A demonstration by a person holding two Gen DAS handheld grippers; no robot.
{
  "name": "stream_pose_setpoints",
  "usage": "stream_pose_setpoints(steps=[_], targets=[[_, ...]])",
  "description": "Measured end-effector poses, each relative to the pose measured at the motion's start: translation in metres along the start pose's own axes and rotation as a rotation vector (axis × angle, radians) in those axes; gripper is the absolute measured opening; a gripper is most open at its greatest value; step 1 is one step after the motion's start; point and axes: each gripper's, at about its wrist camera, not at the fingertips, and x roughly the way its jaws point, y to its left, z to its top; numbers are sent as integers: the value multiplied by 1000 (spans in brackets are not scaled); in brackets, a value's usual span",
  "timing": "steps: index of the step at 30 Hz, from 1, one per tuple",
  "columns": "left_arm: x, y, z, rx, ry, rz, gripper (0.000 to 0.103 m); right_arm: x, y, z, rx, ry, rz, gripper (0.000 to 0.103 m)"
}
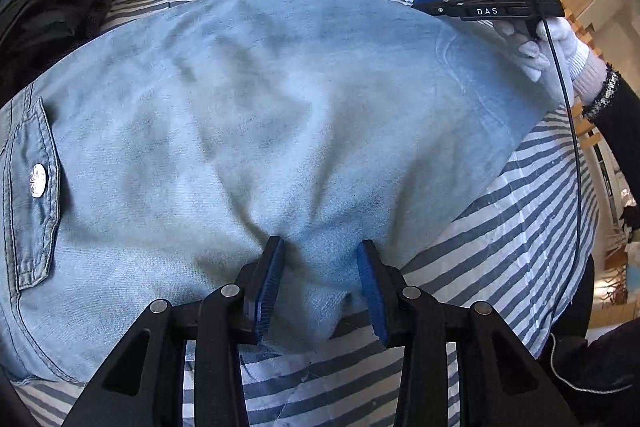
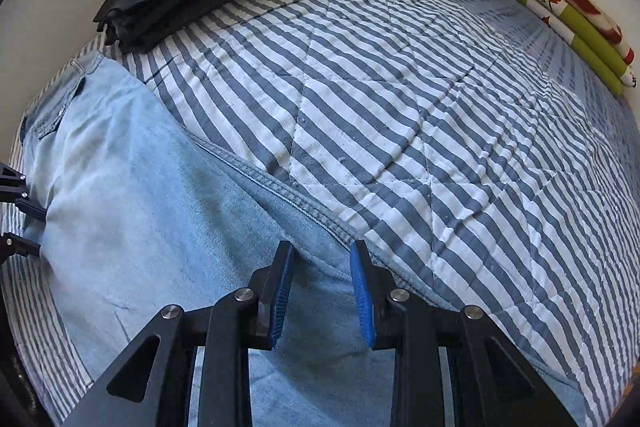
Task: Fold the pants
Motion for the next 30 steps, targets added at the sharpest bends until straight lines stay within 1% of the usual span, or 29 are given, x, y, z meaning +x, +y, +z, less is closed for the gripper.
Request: stream_pose_setpoints(steps=[3,6,9,10,11,12,13,15,16,18,19,20,21,22,23,24,25,27,29,30], targets=[[-1,1,0,2,3,-6,41,-1,4,0,-43,11,21,26],[1,1,1,10,6,0,41,1,7,-1,-85,43,31,26],[1,1,1,16,4,3,41,1,8,0,-108,47,20,26],[0,1,0,18,3,3,41,2,9,-1,-108,52,24,21],[0,1,0,21,2,3,41,4,10,-2,-110,60,13,6],[0,2,0,24,0,4,41,6,11,-3,-117,65,6,4],[0,1,0,28,-1,5,41,5,13,-4,-126,50,-17,2],[-1,0,-4,37,-6,7,41,0,13,-1,-126,14,-50,2],[-1,0,-5,41,-7,7,40,-4,9,3,-113,-18,-68,2],[-2,1,-4,35,-8,3,41,-5,-10,12,-25,-52,-64,2],[-2,1,-4,35,-8,2,41,2,-16,14,13,-47,-60,3],[-2,0,-5,36,-7,1,41,15,-18,14,21,-17,-64,4],[-2,0,-5,36,-5,0,41,25,-14,12,-4,9,-93,5],[-3,1,-4,32,-2,-3,41,27,-9,12,-33,2,-122,7],[-6,1,-5,24,-2,-7,41,21,-6,13,-38,-14,-142,11],[-11,2,-6,15,-8,-10,41,10,-7,13,-12,-41,-131,12],[-18,3,-8,5,-23,-6,41,-4,-12,12,34,-81,-114,14],[-31,9,-8,-21,-65,11,41,-37,-18,4,125,-162,-102,14],[-44,21,-12,-70,-97,34,41,-57,-7,-10,131,-180,-83,14],[-49,26,-16,-94,-108,41,41,-61,1,-16,120,-179,-69,14]])
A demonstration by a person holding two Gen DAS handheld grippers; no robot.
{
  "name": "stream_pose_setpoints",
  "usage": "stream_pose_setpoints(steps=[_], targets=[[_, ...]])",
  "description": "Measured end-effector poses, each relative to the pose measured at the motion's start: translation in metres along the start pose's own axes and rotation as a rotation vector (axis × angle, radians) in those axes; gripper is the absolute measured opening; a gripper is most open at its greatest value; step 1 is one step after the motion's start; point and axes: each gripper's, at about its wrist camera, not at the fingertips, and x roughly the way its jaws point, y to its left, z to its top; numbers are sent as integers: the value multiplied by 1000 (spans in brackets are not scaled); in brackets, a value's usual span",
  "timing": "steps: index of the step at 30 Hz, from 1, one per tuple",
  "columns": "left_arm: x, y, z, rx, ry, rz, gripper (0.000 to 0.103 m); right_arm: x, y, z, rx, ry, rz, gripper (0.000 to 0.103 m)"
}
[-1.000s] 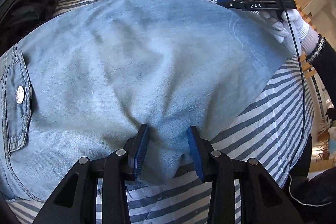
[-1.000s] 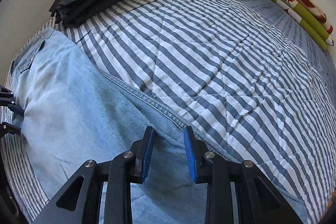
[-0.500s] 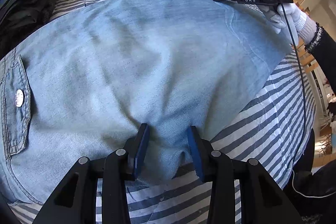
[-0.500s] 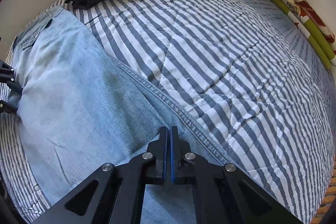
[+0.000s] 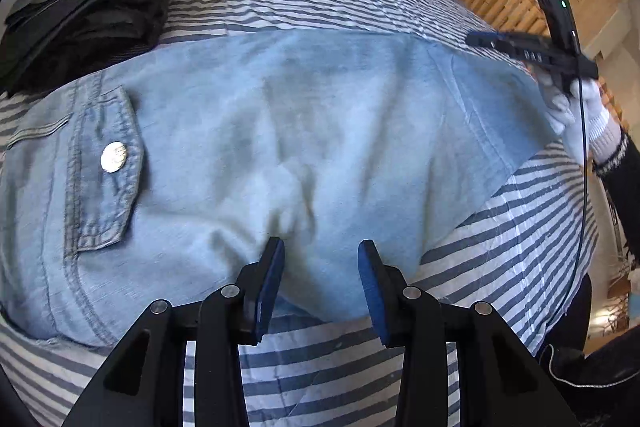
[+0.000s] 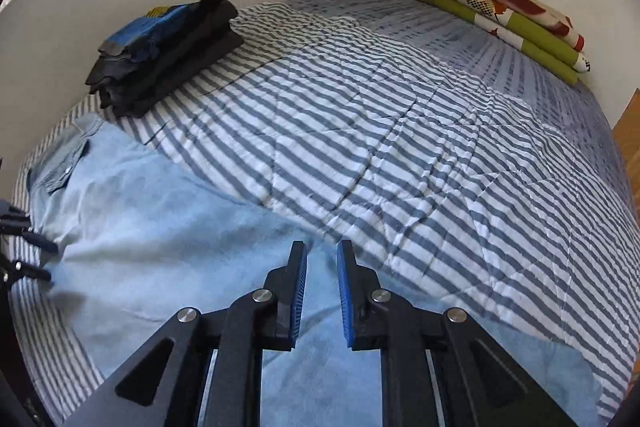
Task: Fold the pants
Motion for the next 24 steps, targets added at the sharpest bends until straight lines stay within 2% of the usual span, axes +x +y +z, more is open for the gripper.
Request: stream_pose_setpoints(steps=[3,6,7,8,10,15,17,18,20,24], targets=[[-14,0,-13,4,-6,48,41,17,22,-22,-7,65,-3,19],[-19,-23,-26,106,0,122,47,61,38,-44,-68,187,-148,19],[-25,-32,-31,145,-4,146,50,56,41,-45,-69,140,-166,20],[-24,-43,-35,184,-7,163,51,51,40,-43,-39,154,-165,20],[-19,-63,-36,263,-12,195,54,26,42,-40,60,124,-103,20],[23,-94,-28,462,46,295,55,-49,93,-69,74,41,99,20],[35,-89,-17,443,94,290,32,-65,113,-87,82,28,162,20],[38,-83,-7,403,105,269,13,-71,122,-96,82,24,189,20],[30,-69,12,305,86,178,9,-78,143,-111,63,18,243,20],[5,-50,41,178,32,66,9,-65,182,-125,5,24,299,21]])
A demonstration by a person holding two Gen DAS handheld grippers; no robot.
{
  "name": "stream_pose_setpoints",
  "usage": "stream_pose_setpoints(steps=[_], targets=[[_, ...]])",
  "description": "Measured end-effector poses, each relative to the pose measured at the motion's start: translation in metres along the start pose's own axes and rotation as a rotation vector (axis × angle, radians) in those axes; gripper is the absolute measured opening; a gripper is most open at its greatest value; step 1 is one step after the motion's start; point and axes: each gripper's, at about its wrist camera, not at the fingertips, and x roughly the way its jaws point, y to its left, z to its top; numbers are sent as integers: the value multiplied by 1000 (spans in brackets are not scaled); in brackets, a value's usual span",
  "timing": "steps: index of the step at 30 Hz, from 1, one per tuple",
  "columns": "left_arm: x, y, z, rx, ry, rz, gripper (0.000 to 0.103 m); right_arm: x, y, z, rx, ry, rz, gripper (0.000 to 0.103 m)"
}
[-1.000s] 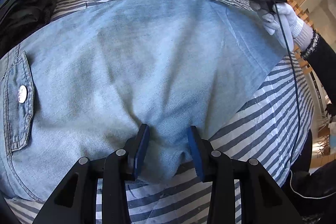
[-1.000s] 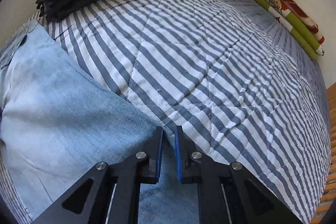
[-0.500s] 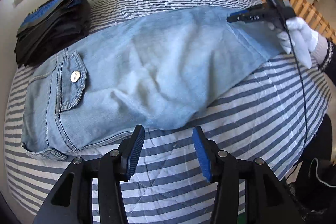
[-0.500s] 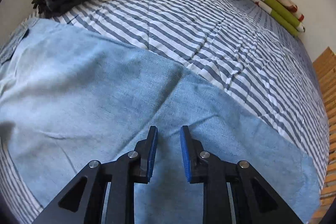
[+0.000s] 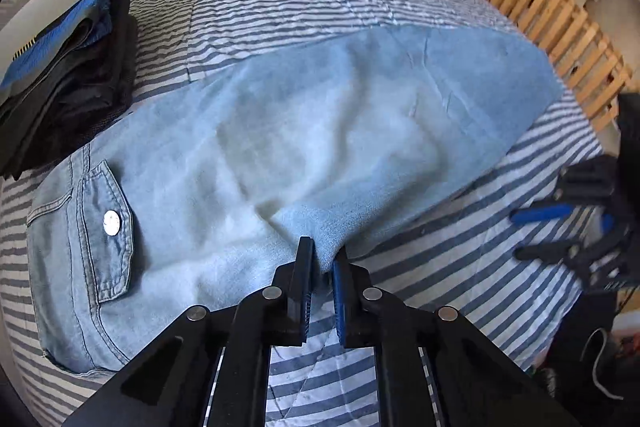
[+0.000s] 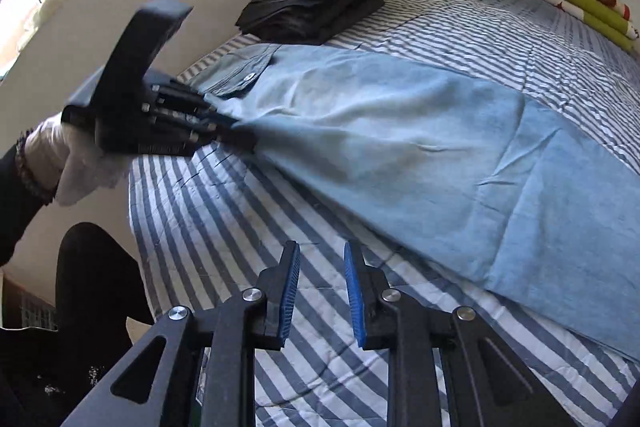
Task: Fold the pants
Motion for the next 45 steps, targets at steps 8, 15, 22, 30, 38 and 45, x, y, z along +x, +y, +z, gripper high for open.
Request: stream_pose_setpoints(steps=[8,15,22,30,38,45], targets=[[0,7,16,-16,13,-32,9,59,19,38,-91,-22,5,30],[-9,22,24,-56,-4,-87,9,93,26,74,-175,-48,74,36],[-25,59,15,-144,-54,-70,27,116,55,85,-231,-8,161,36],[24,89,-34,-161,61,110,28,123,76,55,-185,86,303,38],[-26,149,-51,-343,-79,123,28,65,65,45,-122,9,393,38],[0,165,-65,-334,-27,213,29,78,36,82,49,-46,154,38]])
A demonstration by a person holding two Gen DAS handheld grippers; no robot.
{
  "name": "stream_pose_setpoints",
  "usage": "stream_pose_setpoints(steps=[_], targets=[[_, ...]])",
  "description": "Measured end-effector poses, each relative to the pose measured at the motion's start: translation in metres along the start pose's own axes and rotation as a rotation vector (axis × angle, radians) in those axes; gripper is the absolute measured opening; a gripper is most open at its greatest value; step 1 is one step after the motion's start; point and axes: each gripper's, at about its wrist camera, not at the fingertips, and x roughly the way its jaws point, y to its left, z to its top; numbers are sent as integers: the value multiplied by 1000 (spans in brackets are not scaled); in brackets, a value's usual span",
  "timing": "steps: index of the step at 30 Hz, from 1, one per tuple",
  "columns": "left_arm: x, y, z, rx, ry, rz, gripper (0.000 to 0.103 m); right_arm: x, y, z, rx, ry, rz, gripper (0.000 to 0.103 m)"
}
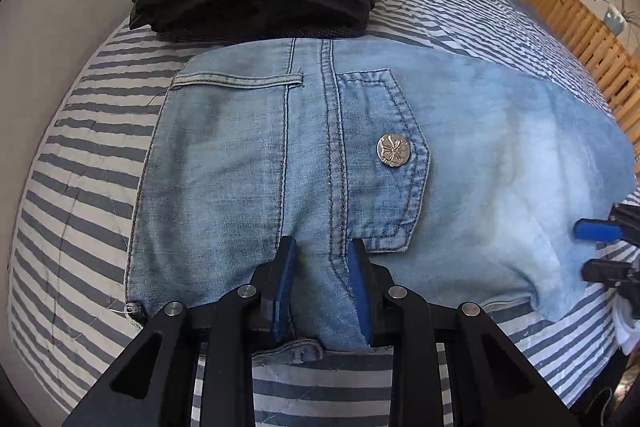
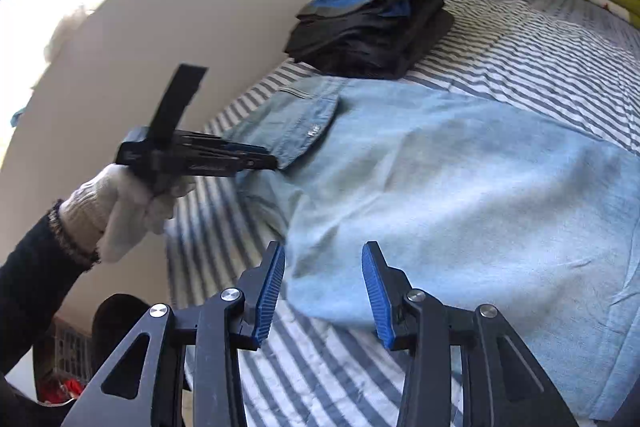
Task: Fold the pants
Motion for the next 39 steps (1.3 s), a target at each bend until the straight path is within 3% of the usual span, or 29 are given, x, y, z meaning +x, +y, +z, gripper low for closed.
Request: stream_pose_setpoints(steps=[2,4,7,9,12,16,19,24,28,31,39], targets=[[-5,-7,0,21,-5,32,29,25,-7,-4,9,88,-86,38],[-16,-22,-2,73,-19,89,28,39,-17,-14,29,143,-109,37],[-42,-53,-8,152,-65,70,28,12,-29,-19,115,98,-56,35],[-58,-81,-12,204,-96,36,28,-26,-40,-24,158,24,-29,36],[-69,-137,-14,302,-109,-16,29,-95,-64,-49,186,-59,-114,36],[-75,-226,-10,459,-104,-108,32,-194,-129,-104,341,-141,-322,36],[-68,-301,-7,582,-84,-184,38,-269,-193,-158,539,-198,-456,37],[-40,-418,-10,752,-28,-272,38,-372,-289,-236,746,-265,-703,48],[-17,-483,-16,827,21,-294,38,-421,-357,-261,800,-298,-743,51],[6,-507,-15,835,67,-287,38,-433,-399,-262,761,-295,-724,62],[68,-514,7,749,160,-261,38,-406,-474,-245,645,-206,-587,62]])
